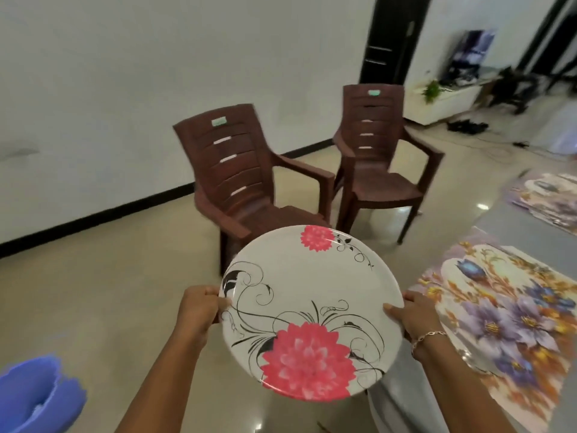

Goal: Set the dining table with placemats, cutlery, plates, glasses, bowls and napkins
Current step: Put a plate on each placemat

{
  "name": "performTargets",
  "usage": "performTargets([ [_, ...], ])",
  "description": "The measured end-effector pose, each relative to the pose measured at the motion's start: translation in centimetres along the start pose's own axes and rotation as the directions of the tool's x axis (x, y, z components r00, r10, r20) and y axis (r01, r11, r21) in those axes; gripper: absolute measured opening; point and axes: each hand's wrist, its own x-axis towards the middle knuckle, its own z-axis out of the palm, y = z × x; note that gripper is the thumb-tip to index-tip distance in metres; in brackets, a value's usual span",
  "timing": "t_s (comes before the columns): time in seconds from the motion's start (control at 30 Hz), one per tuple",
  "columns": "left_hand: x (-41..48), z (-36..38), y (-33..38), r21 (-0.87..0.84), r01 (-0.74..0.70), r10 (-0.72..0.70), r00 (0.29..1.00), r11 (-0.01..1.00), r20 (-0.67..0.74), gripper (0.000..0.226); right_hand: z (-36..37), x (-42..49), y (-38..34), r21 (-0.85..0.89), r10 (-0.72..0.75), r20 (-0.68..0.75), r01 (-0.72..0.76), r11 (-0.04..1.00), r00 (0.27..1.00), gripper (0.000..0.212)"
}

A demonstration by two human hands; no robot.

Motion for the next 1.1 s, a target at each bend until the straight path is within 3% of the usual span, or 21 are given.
performTargets([
  [0.3, 14.7, 12.2, 7.8, 0.148, -0.090, 0.039, 0.948, 0.985, 0.315, 0.026, -0.7, 7.7, -2.4, 0.101, 0.046, -0.318, -0.014, 0.995, 0.947, 0.027],
  [0.47, 19.0, 20.2, 12.6, 0.186, -0.216, 0.087, 0.843, 0.959, 0.531, 0.024, -2.7, 9.9, -2.8, 0.169, 0.179, -0.489, -0.108, 0.980, 0.854, 0.031],
  [0.6, 20.2, 25.8, 13.6, 0.221, -0.219, 0.034, 0.779, 0.950, 0.626, 0.026, -4.2, 10.4, -2.0, 0.247, 0.282, -0.564, -0.168, 0.954, 0.776, 0.028],
  [0.7, 20.7, 30.8, 13.9, 0.274, -0.200, -0.058, 0.701, 0.941, 0.711, 0.022, -5.9, 10.6, -1.0, 0.278, 0.338, -0.632, -0.204, 0.939, 0.697, 0.028],
  [0.83, 20.6, 38.1, 14.8, 0.333, -0.277, -0.118, 0.584, 0.901, 0.803, 0.022, -7.7, 11.4, 0.5, 0.381, 0.450, -0.694, -0.244, 0.892, 0.561, 0.031],
  [0.93, 20.8, 44.0, 14.9, 0.362, -0.345, -0.161, 0.494, 0.866, 0.854, 0.023, -8.9, 12.4, 1.0, 0.439, 0.521, -0.726, -0.280, 0.854, 0.449, 0.007],
  [1.0, 21.1, 48.0, 14.7, 0.387, -0.389, -0.204, 0.435, 0.836, 0.877, 0.025, -9.7, 13.5, 1.3, 0.493, 0.578, -0.730, -0.304, 0.815, 0.366, 0.024],
  [1.1, 20.8, 53.2, 14.6, 0.404, -0.457, -0.236, 0.381, 0.793, 0.894, 0.031, -10.7, 15.2, 1.5, 0.555, 0.646, -0.714, -0.345, 0.757, 0.270, 0.019],
])
